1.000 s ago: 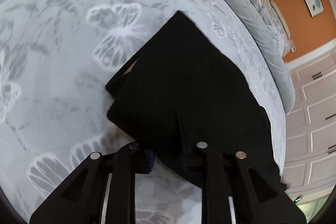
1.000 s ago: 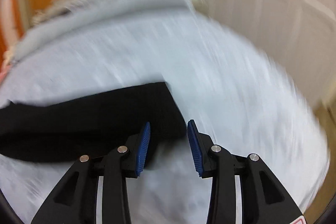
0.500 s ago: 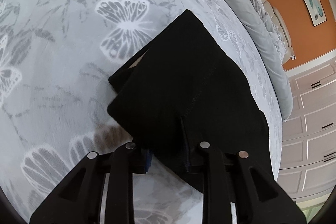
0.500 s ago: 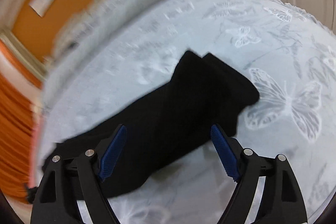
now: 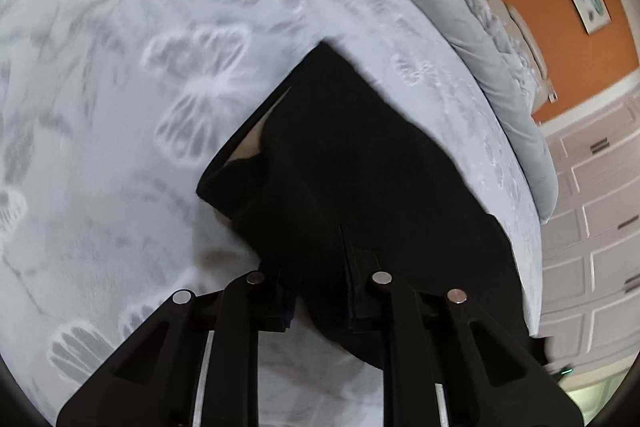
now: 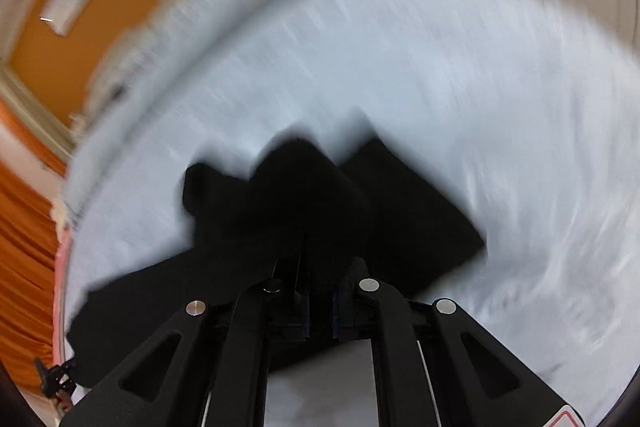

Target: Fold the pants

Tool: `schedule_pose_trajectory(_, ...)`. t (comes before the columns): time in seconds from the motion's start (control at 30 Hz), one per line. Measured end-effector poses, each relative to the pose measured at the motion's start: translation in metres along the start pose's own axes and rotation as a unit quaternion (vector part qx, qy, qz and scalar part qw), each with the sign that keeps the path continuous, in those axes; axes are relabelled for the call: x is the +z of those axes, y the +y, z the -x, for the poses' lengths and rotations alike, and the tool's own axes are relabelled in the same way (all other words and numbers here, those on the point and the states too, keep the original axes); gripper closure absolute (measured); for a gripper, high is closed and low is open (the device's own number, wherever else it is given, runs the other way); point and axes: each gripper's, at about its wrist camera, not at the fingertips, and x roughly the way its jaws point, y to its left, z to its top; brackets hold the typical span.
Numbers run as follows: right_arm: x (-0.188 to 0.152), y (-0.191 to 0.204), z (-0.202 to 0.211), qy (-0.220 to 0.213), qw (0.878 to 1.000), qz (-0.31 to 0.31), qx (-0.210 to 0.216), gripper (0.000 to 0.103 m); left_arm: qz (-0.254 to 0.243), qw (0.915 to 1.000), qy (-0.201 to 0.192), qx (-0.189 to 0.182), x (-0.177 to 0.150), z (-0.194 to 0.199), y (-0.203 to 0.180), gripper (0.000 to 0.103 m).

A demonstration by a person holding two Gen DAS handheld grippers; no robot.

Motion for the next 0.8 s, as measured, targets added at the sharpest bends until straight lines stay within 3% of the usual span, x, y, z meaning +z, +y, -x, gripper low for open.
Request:
schedule_pose_trajectory(0.1, -0.008, -0.016, 0.008, -0.034, 0.997, -0.044, 0.047, 0.092, 0.018, 0.9996, 0.007, -0.019, -0.001, 0.0, 0.014, 0.082)
schedule_pose_trajectory(0.23, -0.001, -0.016, 0.007, -0.029, 0.997, -0.051, 0.048, 0.089, 0.021, 0.9996, 0.001, -0.018, -0.003, 0.002, 0.014, 0.085)
schedule_pose_trajectory(0.3, 0.005, -0.01, 0.014, -0.047, 0.995, -0.056, 0.072, 0.097, 0.0, 0.9997, -0.023, -0.002, -0.002, 0.01, 0.005, 0.086)
schedule_pose_trajectory(0.33, 0.003, -0.01, 0.018, -0.052, 0.994, -0.061, 0.074, 0.097, -0.014, 0.9992, -0.038, 0.001, -0.001, 0.015, -0.001, 0.086)
schedule_pose_trajectory(0.37, 0.002, -0.011, 0.019, -0.045, 0.996, -0.06, 0.041, 0.097, -0.023, 0.9989, -0.041, 0.002, 0.001, 0.018, -0.004, 0.085)
schedule_pose_trajectory(0.4, 0.001, -0.009, 0.012, -0.034, 0.998, -0.052, 0.004, 0.089, -0.025, 0.9991, -0.032, 0.009, 0.001, 0.017, -0.004, 0.083)
schedule_pose_trajectory(0.43, -0.003, -0.013, 0.014, -0.03, 0.999, -0.043, -0.012, 0.09, -0.025, 0.9993, -0.025, 0.015, 0.0, 0.016, 0.0, 0.083)
schedule_pose_trajectory(0.5, -0.013, -0.019, 0.031, -0.05, 0.997, -0.051, -0.015, 0.084, -0.011, 0.9997, -0.021, 0.008, -0.003, 0.024, 0.015, 0.081)
schedule_pose_trajectory(0.6, -0.03, -0.02, 0.071, -0.101, 0.992, -0.042, -0.067, 0.048, -0.003, 0.9988, -0.048, 0.011, -0.008, 0.056, 0.038, 0.077)
schedule_pose_trajectory(0.63, -0.034, -0.016, 0.082, -0.121, 0.988, -0.033, -0.094, 0.042, -0.006, 0.9976, -0.062, 0.032, -0.009, 0.067, 0.042, 0.078)
schedule_pose_trajectory(0.67, -0.039, -0.01, 0.093, -0.136, 0.984, -0.02, -0.114, 0.042, -0.011, 0.9955, -0.076, 0.056, -0.009, 0.079, 0.047, 0.079)
schedule_pose_trajectory(0.73, -0.046, 0.029, 0.105, -0.14, 0.985, 0.039, -0.093, 0.042, -0.027, 0.9898, -0.101, 0.097, -0.004, 0.104, 0.049, 0.079)
schedule_pose_trajectory(0.8, -0.056, 0.091, 0.102, -0.122, 0.983, 0.129, -0.04, 0.043, -0.048, 0.9866, -0.116, 0.104, 0.002, 0.118, 0.036, 0.079)
